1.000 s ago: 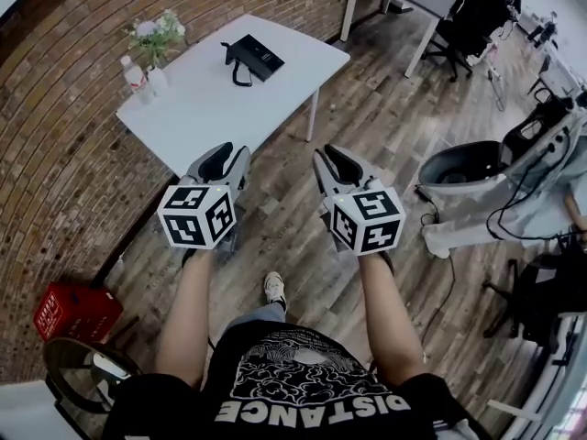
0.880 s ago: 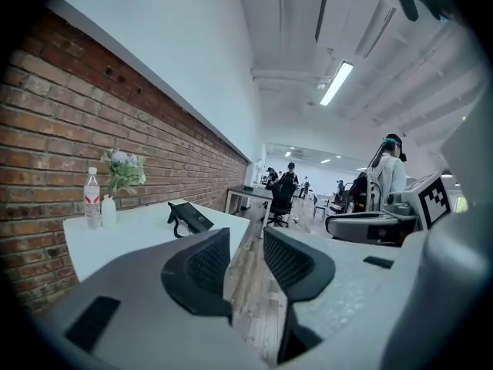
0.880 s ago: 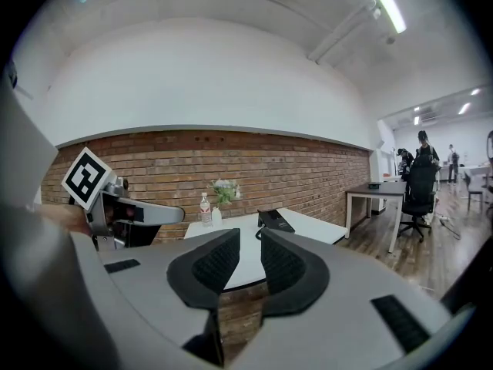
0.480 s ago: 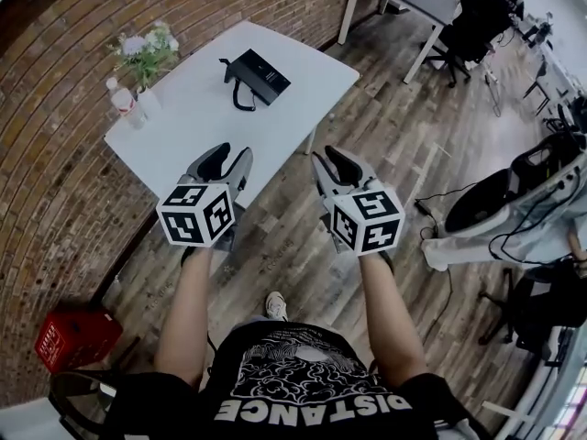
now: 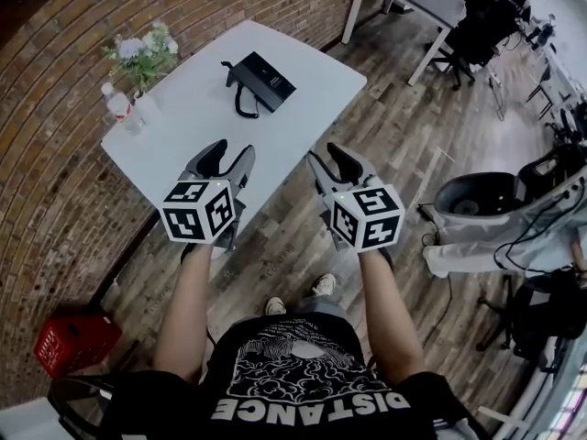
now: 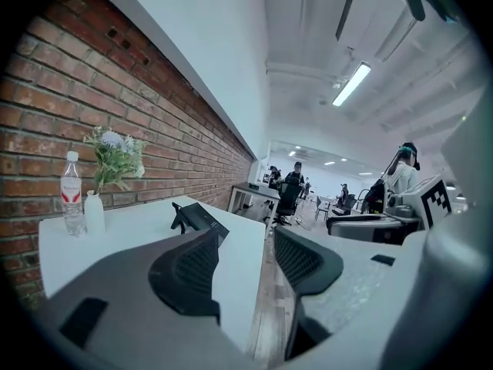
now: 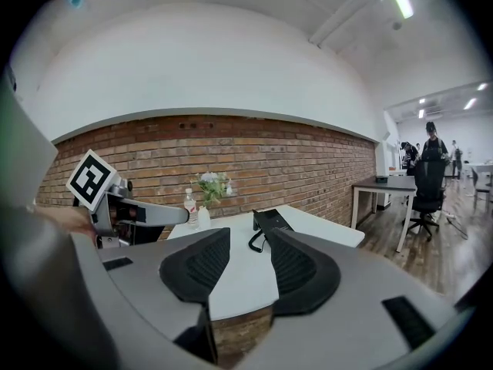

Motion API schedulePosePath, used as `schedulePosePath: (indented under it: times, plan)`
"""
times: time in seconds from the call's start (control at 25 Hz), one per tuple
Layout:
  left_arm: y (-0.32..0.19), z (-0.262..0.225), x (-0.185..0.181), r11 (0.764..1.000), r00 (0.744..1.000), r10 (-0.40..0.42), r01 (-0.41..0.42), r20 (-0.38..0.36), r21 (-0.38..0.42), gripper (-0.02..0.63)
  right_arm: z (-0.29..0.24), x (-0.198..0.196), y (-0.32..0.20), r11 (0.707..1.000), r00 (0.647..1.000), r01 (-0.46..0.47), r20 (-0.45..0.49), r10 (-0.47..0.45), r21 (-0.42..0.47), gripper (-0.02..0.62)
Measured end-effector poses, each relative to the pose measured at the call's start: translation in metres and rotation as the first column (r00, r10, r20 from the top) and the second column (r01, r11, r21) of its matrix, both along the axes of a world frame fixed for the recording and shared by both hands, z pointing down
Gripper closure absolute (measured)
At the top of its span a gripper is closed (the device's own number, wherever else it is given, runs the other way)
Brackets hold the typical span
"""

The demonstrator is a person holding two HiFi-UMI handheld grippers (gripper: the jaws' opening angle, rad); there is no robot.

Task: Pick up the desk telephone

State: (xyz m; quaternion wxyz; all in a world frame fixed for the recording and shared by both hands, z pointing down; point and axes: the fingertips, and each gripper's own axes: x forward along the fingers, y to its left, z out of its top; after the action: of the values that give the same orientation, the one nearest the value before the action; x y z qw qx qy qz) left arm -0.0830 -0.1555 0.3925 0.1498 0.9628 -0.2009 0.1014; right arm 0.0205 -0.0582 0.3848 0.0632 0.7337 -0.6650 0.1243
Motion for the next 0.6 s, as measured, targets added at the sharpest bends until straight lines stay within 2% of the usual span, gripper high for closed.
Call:
schedulePosePath:
  times: [0.24,0.6]
  plan:
    - [-0.024,0.005,0.023,0.999,0.999,-0.033,0.033,0.007,-0.006,0.383,0.005,0.033,-0.024,1.000,1.000,0.016,0.014,-0.016,0.001,0.437]
    - [-0.067,0.016,0.083,0.988,0.988,-0.154,0.154,0.019,-0.017,0.383,0.014,0.107,-0.078,0.991,0.990,0.136,0.033,-0.136,-0.003,0.413]
